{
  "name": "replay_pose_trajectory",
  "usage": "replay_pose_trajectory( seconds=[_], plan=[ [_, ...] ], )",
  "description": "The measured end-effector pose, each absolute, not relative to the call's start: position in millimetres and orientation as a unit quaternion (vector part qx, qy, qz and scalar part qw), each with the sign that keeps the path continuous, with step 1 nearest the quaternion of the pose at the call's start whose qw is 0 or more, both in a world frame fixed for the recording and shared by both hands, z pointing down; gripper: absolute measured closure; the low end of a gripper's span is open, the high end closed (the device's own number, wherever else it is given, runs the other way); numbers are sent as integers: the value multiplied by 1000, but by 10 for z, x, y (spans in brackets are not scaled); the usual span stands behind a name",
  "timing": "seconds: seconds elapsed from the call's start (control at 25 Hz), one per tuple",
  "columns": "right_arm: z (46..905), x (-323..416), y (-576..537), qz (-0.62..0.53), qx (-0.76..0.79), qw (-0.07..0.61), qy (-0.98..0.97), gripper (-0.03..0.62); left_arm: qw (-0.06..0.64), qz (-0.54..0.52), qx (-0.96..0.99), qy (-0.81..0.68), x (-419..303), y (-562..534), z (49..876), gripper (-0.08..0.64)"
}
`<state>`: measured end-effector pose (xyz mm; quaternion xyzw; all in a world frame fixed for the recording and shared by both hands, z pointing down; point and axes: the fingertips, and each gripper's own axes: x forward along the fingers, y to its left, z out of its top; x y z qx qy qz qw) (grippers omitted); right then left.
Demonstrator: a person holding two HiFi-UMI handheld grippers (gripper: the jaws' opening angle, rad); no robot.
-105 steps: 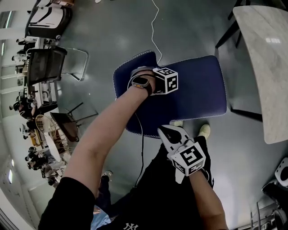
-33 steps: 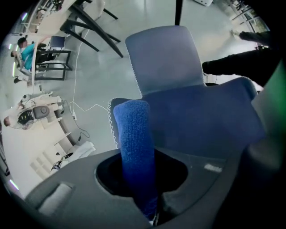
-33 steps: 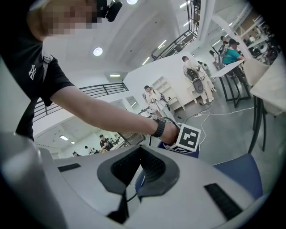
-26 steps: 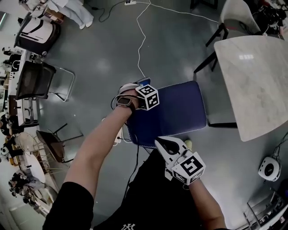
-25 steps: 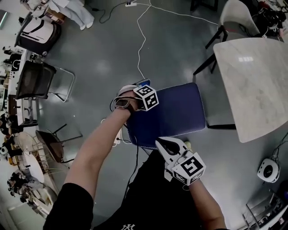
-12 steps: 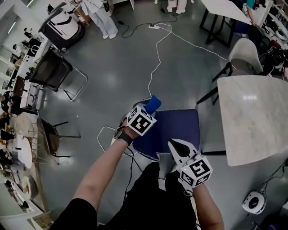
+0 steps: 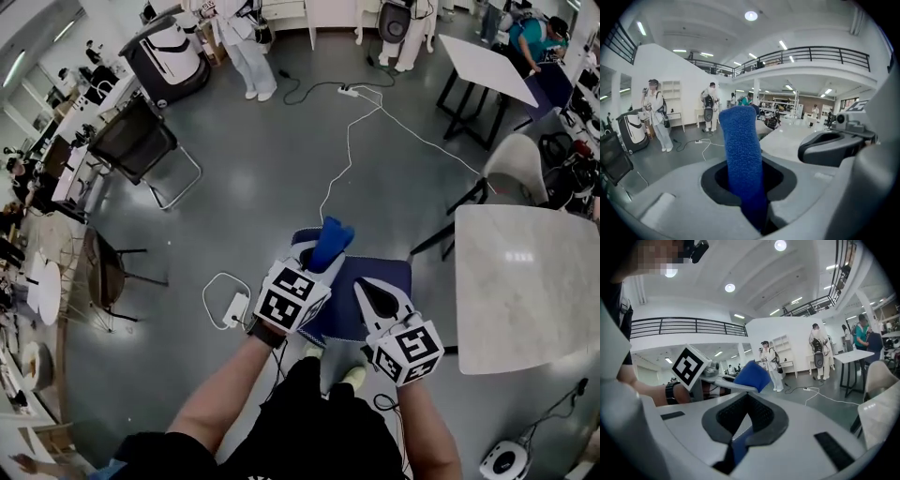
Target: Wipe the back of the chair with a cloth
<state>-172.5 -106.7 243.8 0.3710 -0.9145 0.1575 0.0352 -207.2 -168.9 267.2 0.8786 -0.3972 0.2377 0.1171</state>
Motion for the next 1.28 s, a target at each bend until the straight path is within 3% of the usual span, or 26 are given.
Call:
replay_pose_trajectory(
  seconds=[0.56,1.28],
  plan=[
    [1563,-1900,-911,94,362,29,-927,580,54,40,900,-431,-2154,-983,1242,480],
    [1152,-1839,-858,56,361,22,-931,580,40,8,894,-446,-2131,-791,926,480]
  ],
)
